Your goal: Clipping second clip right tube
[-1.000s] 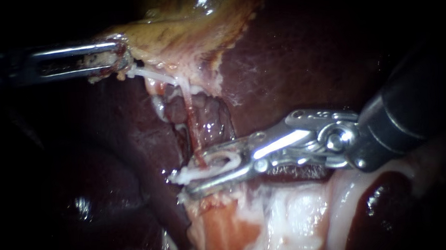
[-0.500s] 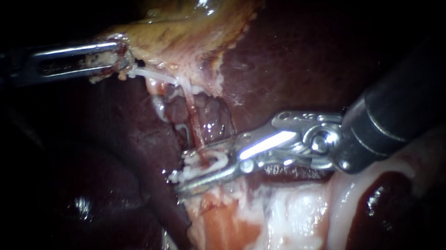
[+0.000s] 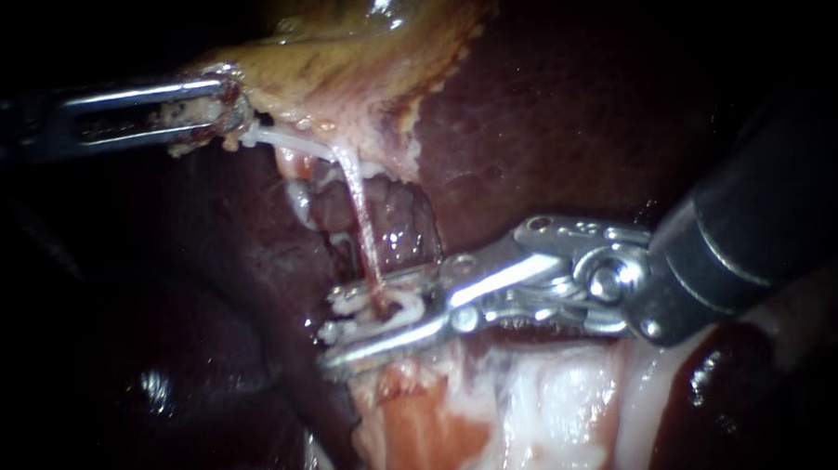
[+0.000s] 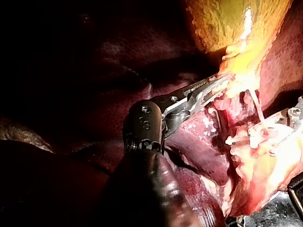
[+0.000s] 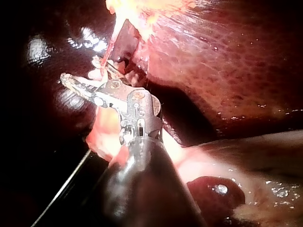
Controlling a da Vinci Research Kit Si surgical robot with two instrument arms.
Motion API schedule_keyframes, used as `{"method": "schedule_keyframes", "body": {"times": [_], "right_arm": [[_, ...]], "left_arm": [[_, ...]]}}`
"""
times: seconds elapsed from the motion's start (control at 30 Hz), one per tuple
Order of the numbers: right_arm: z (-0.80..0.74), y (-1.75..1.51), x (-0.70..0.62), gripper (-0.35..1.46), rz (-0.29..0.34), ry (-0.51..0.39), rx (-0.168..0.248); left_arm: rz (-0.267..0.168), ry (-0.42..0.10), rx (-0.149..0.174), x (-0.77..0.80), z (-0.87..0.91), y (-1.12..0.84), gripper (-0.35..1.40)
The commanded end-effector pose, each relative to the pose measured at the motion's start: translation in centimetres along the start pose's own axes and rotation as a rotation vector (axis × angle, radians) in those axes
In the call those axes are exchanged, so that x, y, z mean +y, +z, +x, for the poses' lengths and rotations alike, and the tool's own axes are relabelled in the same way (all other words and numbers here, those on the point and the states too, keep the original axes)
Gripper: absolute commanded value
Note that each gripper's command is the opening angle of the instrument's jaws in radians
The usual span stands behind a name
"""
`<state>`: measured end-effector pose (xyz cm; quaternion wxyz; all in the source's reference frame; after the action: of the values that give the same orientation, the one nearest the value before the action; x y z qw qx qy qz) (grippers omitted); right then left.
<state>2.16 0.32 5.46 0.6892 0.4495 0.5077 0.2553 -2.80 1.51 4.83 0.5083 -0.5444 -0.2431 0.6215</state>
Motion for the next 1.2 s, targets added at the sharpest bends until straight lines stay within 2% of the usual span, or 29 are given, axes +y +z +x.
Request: {"method": "schedule_keyframes", "body": {"times": [0.03, 0.2, 0.5, 0.63, 0.8, 1.1, 1.2], "right_arm": [[0.0, 0.01, -0.03, 0.5, 0.01, -0.001, -0.008], [-0.01, 0.02, -0.13, 0.49, 0.022, -0.003, -0.016], [-0.01, 0.01, -0.11, 0.44, 0.03, -0.009, -0.022], [-0.02, 0.0, -0.11, 0.38, 0.044, 0.015, -0.031], [-0.02, -0.01, -0.12, 0.16, 0.078, 0.021, -0.055], [-0.03, -0.02, -0.12, -0.13, 0.11, 0.082, -0.083], [-0.02, -0.05, -0.14, -0.35, 0.107, 0.106, -0.088]], "left_arm": [[-0.001, 0.0, 0.0, 0.0, 0.0, 0.0, -0.35], [-0.001, 0.0, 0.0, 0.0, 0.0, 0.0, -0.35], [-0.001, 0.0, 0.0, 0.0, 0.0, 0.0, -0.35], [-0.001, 0.0, 0.0, 0.0, 0.0, 0.0, -0.35], [-0.001, 0.0, 0.0, 0.0, 0.0, 0.0, -0.35], [-0.001, 0.0, 0.0, 0.0, 0.0, 0.0, -0.35], [-0.001, 0.0, 0.0, 0.0, 0.0, 0.0, -0.35]]}}
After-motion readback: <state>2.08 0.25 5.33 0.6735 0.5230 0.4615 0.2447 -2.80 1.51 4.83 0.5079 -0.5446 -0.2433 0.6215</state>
